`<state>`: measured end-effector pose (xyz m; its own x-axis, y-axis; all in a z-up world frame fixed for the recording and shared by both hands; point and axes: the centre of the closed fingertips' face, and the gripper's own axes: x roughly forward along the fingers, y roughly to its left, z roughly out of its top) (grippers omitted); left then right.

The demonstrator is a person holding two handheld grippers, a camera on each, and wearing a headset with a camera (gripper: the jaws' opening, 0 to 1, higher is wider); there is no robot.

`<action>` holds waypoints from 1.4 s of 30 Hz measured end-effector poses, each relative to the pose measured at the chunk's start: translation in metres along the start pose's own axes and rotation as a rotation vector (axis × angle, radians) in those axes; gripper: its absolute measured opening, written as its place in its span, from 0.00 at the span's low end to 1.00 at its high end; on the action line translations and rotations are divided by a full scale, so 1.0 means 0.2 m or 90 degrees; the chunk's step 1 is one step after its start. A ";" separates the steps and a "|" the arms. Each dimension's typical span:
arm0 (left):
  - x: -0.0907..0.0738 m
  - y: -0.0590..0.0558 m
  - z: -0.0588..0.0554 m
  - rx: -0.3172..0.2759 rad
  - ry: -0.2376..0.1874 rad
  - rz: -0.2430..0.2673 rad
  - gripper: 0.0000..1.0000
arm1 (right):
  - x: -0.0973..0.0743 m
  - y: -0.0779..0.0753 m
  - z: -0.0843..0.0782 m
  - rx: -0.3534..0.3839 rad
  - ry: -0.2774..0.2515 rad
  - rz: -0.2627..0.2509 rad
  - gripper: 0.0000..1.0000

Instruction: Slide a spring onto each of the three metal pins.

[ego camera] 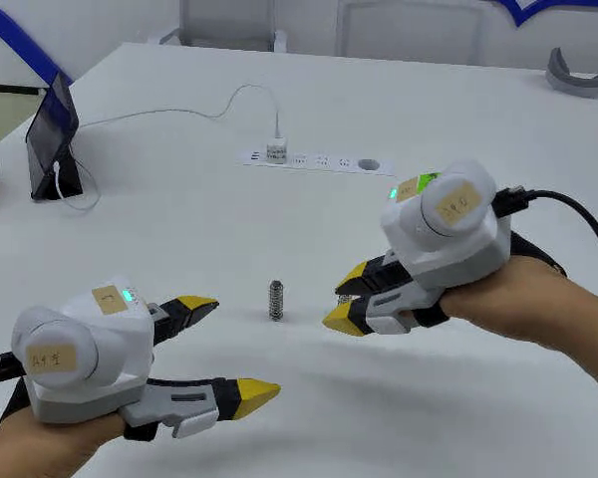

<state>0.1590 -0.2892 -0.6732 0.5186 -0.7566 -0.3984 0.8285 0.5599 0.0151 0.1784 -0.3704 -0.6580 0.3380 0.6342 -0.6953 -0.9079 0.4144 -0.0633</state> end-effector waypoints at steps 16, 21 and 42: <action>0.00 -0.01 0.02 -0.003 -0.004 -0.001 0.76 | -0.24 -0.07 -0.18 0.055 -0.036 -0.063 0.28; 0.00 -0.01 0.02 -0.004 -0.002 -0.001 0.76 | -0.30 -0.12 -0.26 0.069 -0.041 -0.084 0.30; 0.00 -0.01 0.00 -0.011 0.005 0.006 0.78 | -0.43 -0.19 -0.44 0.097 -0.101 -0.133 0.51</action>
<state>0.1576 -0.2905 -0.6741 0.5245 -0.7490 -0.4050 0.8199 0.5725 0.0031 0.1618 -0.4971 -0.6591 0.5584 0.6143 -0.5576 -0.7712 0.6320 -0.0761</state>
